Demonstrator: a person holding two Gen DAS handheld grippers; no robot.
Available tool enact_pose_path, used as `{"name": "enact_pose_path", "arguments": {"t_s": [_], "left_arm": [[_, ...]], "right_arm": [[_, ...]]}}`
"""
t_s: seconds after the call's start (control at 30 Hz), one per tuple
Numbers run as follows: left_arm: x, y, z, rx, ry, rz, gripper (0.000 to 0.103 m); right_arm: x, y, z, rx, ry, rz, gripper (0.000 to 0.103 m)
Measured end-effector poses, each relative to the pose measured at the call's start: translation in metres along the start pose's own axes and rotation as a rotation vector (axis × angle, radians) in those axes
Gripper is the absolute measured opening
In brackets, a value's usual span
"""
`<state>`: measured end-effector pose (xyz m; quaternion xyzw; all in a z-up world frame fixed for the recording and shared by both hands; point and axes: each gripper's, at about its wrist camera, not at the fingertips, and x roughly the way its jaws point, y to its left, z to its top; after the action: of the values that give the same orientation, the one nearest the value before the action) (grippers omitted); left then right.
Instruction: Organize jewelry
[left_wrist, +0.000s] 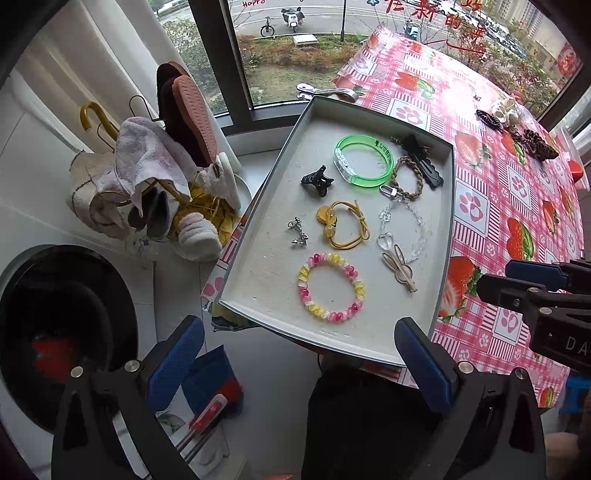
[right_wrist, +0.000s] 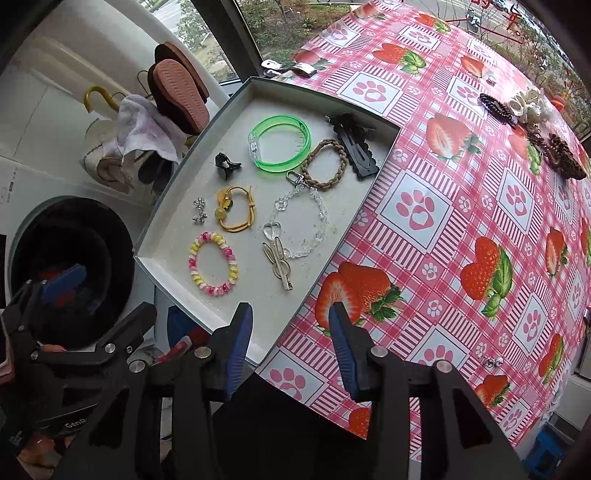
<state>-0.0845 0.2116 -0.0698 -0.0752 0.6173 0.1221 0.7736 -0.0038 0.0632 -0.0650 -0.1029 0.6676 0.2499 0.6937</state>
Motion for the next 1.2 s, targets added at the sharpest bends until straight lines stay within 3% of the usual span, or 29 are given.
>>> {"name": "enact_pose_path", "arguments": {"t_s": [0.07, 0.17, 0.27, 0.47, 0.63, 0.9, 1.2], "left_arm": [[-0.003, 0.0, 0.0, 0.004, -0.008, 0.003, 0.103], [-0.009, 0.001, 0.0, 0.012, -0.021, 0.002, 0.103], [-0.017, 0.001, 0.0, 0.027, -0.035, -0.009, 0.103], [-0.036, 0.002, 0.001, 0.046, -0.058, -0.009, 0.103], [-0.049, 0.005, 0.004, 0.029, -0.075, -0.008, 0.103], [-0.063, 0.008, 0.008, 0.012, -0.082, 0.0, 0.103], [-0.073, 0.008, 0.009, -0.001, -0.096, 0.004, 0.103]], "right_arm": [[-0.002, 0.0, 0.0, 0.0, -0.001, -0.005, 0.047], [-0.008, 0.002, 0.001, -0.005, -0.013, -0.011, 0.059], [-0.021, 0.004, 0.002, -0.021, -0.041, -0.017, 0.06], [-0.049, 0.009, 0.004, -0.034, -0.1, -0.048, 0.08], [-0.067, 0.014, 0.004, -0.054, -0.143, -0.099, 0.08], [-0.088, 0.02, 0.003, -0.047, -0.217, -0.11, 0.083], [-0.095, 0.022, 0.0, -0.04, -0.216, -0.123, 0.083]]}}
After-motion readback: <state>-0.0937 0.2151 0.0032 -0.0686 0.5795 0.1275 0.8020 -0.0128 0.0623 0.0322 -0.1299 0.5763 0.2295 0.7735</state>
